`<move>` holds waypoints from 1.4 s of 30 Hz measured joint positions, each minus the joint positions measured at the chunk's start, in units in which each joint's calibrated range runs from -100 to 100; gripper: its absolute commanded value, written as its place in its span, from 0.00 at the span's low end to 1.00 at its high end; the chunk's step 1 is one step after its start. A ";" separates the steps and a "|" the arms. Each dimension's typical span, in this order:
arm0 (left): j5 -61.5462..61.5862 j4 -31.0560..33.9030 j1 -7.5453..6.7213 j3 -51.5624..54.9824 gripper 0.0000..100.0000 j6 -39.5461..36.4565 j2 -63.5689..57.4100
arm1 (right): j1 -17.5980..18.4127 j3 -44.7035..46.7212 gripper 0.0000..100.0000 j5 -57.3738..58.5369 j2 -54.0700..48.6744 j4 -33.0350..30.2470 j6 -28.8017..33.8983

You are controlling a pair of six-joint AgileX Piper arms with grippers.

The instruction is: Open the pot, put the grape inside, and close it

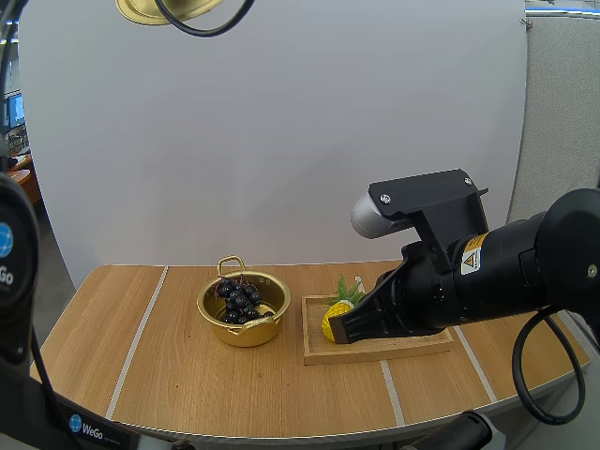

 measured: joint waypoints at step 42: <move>-4.41 -10.80 -0.03 59.81 0.00 7.06 4.68 | 0.00 0.00 0.00 0.00 0.00 0.00 0.00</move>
